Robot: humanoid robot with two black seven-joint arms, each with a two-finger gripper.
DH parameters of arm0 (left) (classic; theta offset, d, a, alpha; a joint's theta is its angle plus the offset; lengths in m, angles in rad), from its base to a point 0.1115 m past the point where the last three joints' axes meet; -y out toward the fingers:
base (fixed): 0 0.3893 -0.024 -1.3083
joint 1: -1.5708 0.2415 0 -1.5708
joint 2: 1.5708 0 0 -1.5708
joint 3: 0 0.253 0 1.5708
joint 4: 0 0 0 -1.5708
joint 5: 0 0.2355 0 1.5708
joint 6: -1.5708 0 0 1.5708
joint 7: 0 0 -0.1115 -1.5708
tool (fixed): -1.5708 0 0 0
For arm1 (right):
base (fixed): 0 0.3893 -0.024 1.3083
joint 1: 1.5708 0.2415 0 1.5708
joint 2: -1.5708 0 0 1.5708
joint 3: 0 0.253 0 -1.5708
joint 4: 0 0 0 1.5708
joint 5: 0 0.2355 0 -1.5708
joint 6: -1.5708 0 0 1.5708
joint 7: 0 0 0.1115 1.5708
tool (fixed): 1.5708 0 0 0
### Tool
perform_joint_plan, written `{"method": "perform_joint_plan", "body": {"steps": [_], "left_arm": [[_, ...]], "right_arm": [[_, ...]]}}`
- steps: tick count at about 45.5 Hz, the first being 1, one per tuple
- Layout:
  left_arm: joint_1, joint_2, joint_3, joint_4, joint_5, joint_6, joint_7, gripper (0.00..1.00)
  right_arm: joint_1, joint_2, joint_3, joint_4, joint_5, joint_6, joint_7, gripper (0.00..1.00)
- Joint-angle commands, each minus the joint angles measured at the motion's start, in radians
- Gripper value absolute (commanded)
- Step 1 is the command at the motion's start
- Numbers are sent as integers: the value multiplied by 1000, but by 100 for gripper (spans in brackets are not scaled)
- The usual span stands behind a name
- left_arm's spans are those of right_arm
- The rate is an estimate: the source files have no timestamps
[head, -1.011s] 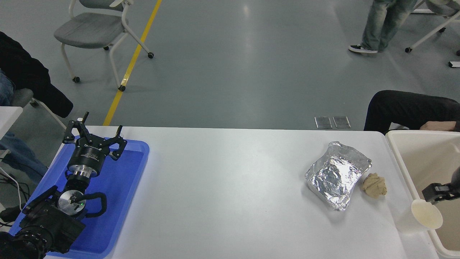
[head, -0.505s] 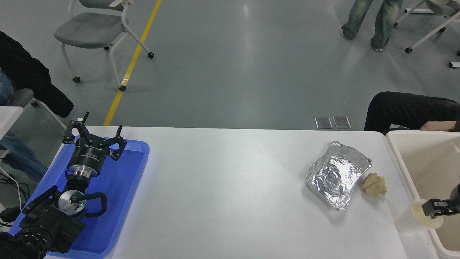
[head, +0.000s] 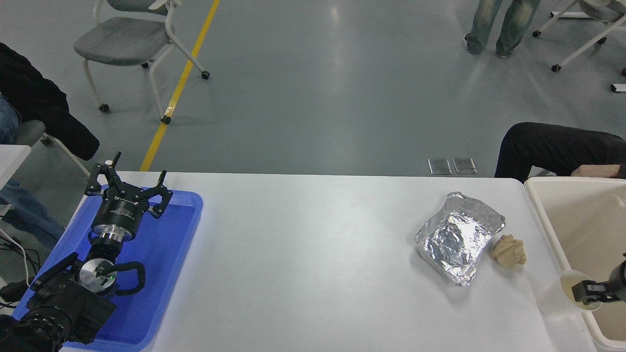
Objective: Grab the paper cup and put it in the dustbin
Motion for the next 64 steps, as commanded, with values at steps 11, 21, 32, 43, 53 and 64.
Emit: {"method": "perform_joint_plan", "body": {"steps": [11,21,32,43,53,64], "left_arm": [[0,0,0,1,0,0,0,100],[-1,-1,0,-2,0,0,0,100],[-1,-1,0,-2,0,0,0,100],[-2,-3,0,-2,0,0,0,100],[-3,-1,0,-2,0,0,0,100],[-3,-1,0,-2,0,0,0,100]], "right_arm": [[-4,13,13,1,10,-3,5,0],[58,-12,-4,30,13,6,12,0],[217,-62,-119,125,14,14,12,0],[479,-122,-286,268,20,65,13,0],[794,-127,-493,386,63,118,13,0],[1061,-10,-643,481,164,189,13,0]]}}
